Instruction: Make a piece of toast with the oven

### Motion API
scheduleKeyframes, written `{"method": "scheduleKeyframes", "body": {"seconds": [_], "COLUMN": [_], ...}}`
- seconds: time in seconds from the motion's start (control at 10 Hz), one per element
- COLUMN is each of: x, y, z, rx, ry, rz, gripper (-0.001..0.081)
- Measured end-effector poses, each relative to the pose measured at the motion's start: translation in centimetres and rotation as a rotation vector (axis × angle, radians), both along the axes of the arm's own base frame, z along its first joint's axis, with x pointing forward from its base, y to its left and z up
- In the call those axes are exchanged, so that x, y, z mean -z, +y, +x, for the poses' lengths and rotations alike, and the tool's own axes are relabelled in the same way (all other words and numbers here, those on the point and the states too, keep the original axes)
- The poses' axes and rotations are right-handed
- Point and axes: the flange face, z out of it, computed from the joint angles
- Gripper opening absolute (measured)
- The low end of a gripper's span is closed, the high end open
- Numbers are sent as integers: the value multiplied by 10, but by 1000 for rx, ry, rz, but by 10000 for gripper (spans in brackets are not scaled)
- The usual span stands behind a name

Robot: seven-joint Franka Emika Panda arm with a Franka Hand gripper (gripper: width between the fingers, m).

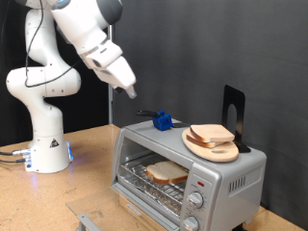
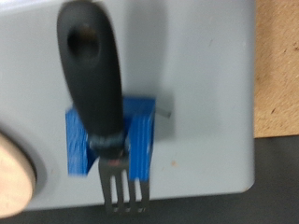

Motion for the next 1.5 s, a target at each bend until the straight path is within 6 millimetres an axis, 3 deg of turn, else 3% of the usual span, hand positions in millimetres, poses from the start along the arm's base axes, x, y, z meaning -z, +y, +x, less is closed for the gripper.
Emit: {"method": "scheduleKeyframes", "body": {"seconds": [0.7,0.9,1.1,1.4,1.5], "x": [1,1,3,13,13], "y": [-109,-115,-111,-139,-138], "z": [-35,-37,-44,-50,-49], "rx": [46,52,115,296,282], "ry": [20,13,163,357,344], "rz": [2,6,181,427,409], "gripper": [808,808,808,808,808]}}
